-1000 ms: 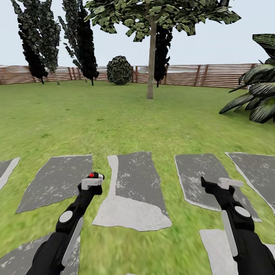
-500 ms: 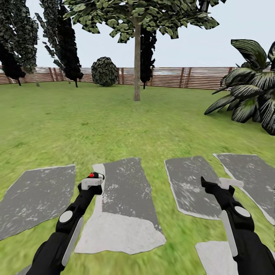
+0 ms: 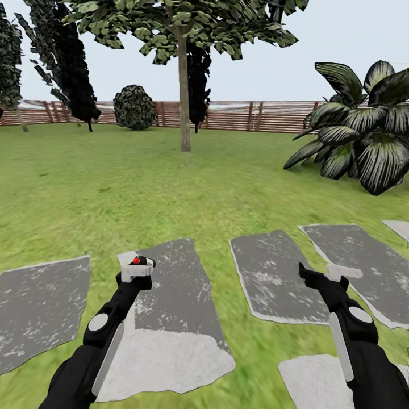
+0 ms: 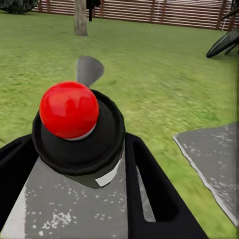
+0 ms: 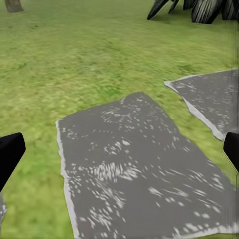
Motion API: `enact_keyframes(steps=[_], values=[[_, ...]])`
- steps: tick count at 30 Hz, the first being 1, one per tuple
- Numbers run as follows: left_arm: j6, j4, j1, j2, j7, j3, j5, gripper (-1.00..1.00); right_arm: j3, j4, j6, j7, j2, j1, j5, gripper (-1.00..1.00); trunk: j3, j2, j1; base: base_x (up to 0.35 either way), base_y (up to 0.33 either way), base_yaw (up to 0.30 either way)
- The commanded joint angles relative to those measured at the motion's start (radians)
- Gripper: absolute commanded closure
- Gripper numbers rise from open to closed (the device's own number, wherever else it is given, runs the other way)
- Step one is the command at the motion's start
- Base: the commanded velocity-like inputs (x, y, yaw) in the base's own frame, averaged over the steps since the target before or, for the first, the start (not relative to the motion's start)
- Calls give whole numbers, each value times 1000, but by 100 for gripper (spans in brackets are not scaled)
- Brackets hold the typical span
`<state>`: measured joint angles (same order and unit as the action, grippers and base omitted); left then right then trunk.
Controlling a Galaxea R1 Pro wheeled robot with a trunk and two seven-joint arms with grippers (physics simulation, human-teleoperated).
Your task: In the garden, pick up the pesticide atomizer on the floor and spray pesticide onto both trees until each tree trunk is fully covered.
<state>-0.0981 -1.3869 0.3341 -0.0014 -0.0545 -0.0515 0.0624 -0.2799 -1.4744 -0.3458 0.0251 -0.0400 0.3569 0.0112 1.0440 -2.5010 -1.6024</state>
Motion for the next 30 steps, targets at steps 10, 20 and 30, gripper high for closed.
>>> enact_keyframes(steps=[10, 20, 30], values=[[-6, -1, 0, 0, -4, 1, 7, 100, 1, 0, -5, 2, 0, 1, -1, -100, -8, 0, 0, 312, 0, -136], [-6, -1, 0, 0, -4, 1, 7, 100, 1, 0, -5, 2, 3, 1, -3, -100, -7, 0, 0, 329, 0, 74], [-6, -1, 0, 0, -4, 1, 7, 100, 1, 0, -5, 2, 3, 1, -4, -100, -4, 0, 0, 329, 0, 202]])
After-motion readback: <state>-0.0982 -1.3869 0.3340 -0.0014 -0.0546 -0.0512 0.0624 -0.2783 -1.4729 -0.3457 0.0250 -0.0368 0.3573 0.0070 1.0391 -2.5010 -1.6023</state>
